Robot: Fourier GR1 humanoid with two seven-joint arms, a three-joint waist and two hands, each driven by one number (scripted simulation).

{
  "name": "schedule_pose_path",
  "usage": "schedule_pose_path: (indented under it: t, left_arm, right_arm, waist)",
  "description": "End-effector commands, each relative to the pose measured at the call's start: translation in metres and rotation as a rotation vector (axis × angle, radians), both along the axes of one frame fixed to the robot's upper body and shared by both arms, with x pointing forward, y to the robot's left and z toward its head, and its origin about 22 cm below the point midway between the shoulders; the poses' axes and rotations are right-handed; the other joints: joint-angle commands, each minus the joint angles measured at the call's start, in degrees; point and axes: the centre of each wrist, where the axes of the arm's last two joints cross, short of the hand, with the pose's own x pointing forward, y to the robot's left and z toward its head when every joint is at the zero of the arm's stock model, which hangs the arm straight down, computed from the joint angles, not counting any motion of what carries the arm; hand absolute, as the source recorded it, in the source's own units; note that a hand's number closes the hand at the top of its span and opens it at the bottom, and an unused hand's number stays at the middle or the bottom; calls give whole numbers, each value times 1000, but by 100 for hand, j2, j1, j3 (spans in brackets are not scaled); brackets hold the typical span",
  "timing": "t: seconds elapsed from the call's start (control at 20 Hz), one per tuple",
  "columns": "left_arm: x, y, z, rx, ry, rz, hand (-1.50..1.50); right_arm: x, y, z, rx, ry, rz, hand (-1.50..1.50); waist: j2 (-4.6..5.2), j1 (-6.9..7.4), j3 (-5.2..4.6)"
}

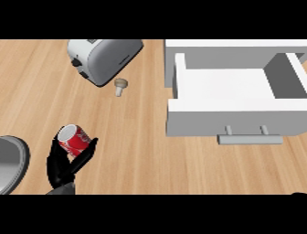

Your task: Pick up the can, place it into the drawer and close the drawer

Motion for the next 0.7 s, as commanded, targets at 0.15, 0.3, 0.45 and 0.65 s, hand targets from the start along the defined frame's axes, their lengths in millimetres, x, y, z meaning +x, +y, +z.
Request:
schedule_pose_path:
  t: [0.15,0.3,0.45,0.65]
  left_arm:
    - [29,-2,-6,-55,-75,-64,150]
    - [37,2,2,-22,-87,-94,150]
    - [32,-15,6,-28,-102,-116,150]
    - [74,-16,30,-42,-114,-322,150]
  right_arm:
    - [11,1,-16,-2,-20,-12,-150]
    - [5,-8,1,-21,-8,-11,-150]
    - [-1,-15,5,-8,-8,-32,-150]
    - [2,-4,-8,-22,-13,12,-150]
  waist:
    - [15,-22,-9]
    - [7,-14,-7]
    - [0,-1,-4]
    - [22,-101,-7]
